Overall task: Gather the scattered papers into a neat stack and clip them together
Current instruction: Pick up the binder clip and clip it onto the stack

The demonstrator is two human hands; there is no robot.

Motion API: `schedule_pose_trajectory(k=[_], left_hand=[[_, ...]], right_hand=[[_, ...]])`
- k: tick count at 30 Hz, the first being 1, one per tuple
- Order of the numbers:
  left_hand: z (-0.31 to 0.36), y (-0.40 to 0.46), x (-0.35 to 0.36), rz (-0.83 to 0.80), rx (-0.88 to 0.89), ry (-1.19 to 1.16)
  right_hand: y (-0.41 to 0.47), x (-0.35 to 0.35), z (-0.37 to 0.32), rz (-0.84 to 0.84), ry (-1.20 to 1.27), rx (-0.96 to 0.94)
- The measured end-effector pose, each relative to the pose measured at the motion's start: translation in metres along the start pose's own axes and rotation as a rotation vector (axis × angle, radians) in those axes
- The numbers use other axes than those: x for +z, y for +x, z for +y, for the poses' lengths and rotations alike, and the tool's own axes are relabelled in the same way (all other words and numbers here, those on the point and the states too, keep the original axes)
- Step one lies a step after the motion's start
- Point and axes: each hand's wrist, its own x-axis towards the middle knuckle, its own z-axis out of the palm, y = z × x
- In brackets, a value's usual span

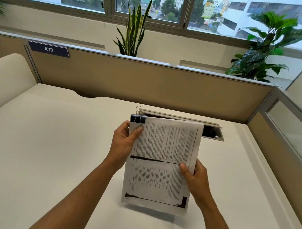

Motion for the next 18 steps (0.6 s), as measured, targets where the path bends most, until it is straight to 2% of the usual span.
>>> schedule_pose_trajectory(k=[4, 11, 18], left_hand=[[-0.01, 0.007, 0.003, 0.005, -0.058, 0.055], [-0.045, 0.002, -0.008, -0.097, -0.279, 0.189], [-0.08, -0.01, -0.022, -0.128, -0.38, 0.275]], right_hand=[[-0.001, 0.008, 0.01, 0.078, -0.004, 0.003], [0.015, 0.007, 0.022, 0.149, 0.086, 0.096], [0.03, 0.014, 0.038, 0.106, 0.102, 0.167]])
